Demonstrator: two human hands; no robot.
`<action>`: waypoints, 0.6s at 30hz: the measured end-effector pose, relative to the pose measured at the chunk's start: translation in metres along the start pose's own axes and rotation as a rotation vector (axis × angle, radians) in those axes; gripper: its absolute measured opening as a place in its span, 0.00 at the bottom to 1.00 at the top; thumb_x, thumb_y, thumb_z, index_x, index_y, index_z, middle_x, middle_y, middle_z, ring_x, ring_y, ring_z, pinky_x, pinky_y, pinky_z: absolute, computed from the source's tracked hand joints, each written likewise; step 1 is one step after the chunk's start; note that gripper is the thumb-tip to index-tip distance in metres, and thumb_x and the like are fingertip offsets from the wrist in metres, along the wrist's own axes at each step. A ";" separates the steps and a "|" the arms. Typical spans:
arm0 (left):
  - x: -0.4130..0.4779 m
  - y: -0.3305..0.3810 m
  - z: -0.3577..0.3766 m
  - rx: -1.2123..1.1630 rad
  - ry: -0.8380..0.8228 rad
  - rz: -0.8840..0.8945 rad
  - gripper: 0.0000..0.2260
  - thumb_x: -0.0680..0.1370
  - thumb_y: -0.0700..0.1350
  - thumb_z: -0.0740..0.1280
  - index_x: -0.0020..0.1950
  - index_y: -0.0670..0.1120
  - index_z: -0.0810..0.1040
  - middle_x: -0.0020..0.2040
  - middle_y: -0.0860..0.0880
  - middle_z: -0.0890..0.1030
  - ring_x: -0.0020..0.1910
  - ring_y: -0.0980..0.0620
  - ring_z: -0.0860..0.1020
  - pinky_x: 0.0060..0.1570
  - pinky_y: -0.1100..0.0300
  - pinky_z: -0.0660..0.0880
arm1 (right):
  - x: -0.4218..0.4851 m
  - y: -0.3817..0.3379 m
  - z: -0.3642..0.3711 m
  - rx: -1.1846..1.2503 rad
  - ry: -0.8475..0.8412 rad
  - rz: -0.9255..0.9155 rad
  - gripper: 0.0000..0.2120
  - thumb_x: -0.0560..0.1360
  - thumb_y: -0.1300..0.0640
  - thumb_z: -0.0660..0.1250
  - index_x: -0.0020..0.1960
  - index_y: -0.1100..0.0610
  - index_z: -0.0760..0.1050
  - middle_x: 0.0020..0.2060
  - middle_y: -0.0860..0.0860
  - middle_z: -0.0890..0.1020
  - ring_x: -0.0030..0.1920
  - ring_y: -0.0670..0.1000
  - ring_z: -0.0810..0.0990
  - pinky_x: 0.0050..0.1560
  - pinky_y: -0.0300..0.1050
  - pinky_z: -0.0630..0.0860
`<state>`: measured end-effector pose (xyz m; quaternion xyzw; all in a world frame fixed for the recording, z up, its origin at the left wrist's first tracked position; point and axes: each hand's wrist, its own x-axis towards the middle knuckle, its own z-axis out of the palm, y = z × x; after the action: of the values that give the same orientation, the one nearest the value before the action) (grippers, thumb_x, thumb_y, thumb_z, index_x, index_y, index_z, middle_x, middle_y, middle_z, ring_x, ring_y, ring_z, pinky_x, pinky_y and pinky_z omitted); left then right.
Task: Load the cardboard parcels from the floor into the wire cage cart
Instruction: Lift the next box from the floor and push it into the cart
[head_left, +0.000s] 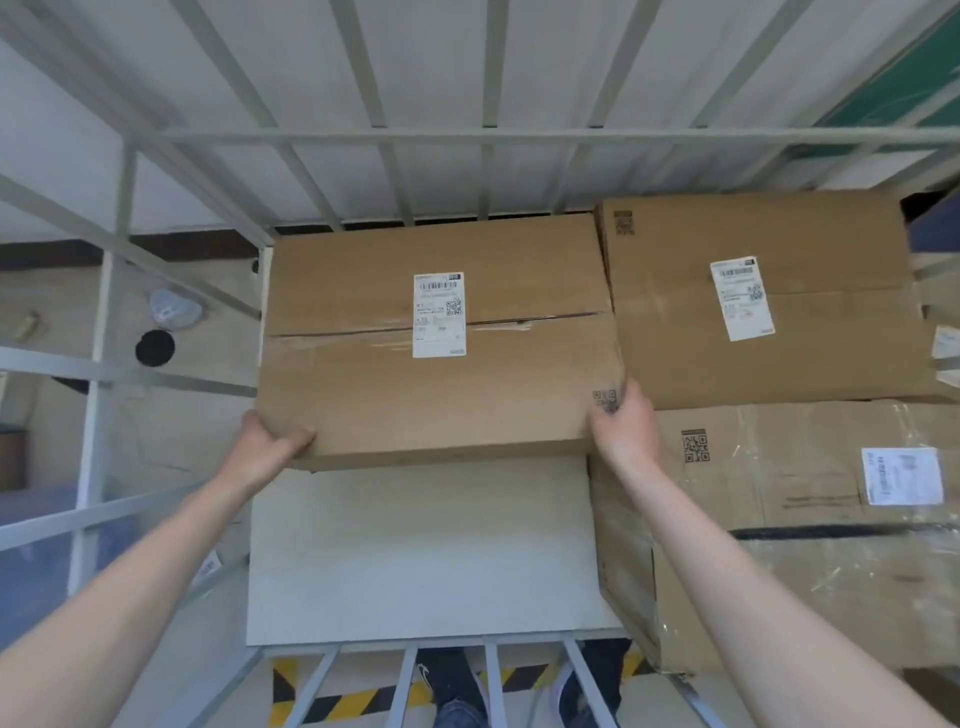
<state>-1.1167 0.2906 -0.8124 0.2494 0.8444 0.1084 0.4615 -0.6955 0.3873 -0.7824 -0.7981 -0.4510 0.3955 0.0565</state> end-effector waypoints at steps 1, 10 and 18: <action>0.003 0.001 0.009 0.092 -0.010 0.019 0.35 0.75 0.51 0.73 0.74 0.39 0.61 0.70 0.36 0.71 0.68 0.37 0.71 0.66 0.46 0.70 | -0.001 -0.001 0.009 -0.078 -0.009 -0.020 0.28 0.77 0.57 0.67 0.75 0.60 0.63 0.68 0.61 0.73 0.69 0.63 0.71 0.68 0.58 0.69; -0.027 0.024 0.107 0.822 -0.231 0.392 0.34 0.80 0.63 0.57 0.81 0.59 0.44 0.81 0.46 0.37 0.79 0.40 0.35 0.74 0.34 0.49 | -0.013 0.016 0.071 -0.530 -0.386 -0.269 0.39 0.79 0.49 0.65 0.82 0.46 0.45 0.81 0.53 0.39 0.78 0.66 0.36 0.78 0.58 0.49; -0.005 0.041 0.132 0.879 -0.224 0.382 0.32 0.81 0.63 0.53 0.81 0.59 0.42 0.80 0.44 0.32 0.77 0.36 0.33 0.72 0.31 0.50 | 0.026 0.008 0.074 -0.604 -0.432 -0.261 0.41 0.78 0.49 0.65 0.82 0.45 0.43 0.79 0.51 0.33 0.76 0.67 0.29 0.77 0.59 0.49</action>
<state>-0.9909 0.3168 -0.8641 0.5813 0.6945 -0.2029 0.3724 -0.7328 0.3826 -0.8514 -0.6131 -0.6463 0.3935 -0.2272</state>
